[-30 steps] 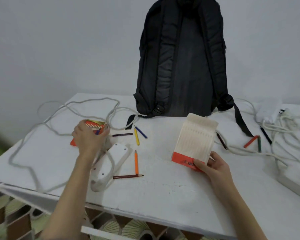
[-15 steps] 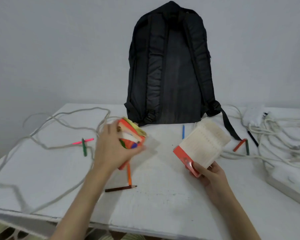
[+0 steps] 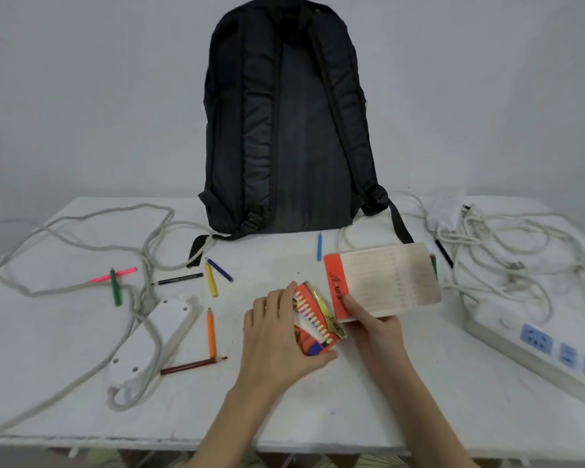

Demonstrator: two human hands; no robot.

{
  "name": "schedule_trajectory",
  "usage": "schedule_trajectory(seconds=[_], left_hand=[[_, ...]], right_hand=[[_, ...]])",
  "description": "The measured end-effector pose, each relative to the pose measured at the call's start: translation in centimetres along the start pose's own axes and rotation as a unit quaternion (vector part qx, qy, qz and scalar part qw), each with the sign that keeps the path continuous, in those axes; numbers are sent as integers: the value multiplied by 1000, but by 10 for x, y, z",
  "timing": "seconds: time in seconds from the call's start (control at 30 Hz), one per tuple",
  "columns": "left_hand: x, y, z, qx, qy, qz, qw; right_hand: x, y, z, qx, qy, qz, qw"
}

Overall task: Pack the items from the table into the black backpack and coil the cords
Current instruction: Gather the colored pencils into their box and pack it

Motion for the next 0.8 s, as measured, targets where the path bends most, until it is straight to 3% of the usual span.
schedule_trajectory(seconds=[0.17, 0.57, 0.8], left_hand=[[-3, 6, -8, 25, -24, -3, 999], [-13, 6, 11, -21, -10, -16, 1000], [-13, 4, 14, 7, -49, 33, 998]], right_hand=[[-2, 2, 2, -1, 60, -12, 998], [11, 1, -2, -12, 161, 50, 986], [19, -3, 6, 10, 182, 135, 974]])
Point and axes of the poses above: each hand's wrist, its own y-axis away from the middle knuckle, its own x-axis out of the palm, z = x × y, the point moved 9 cm from there along -y, towards the middle knuckle, and after that the axes turned 15 degrees about z, right-handed, at the moved point
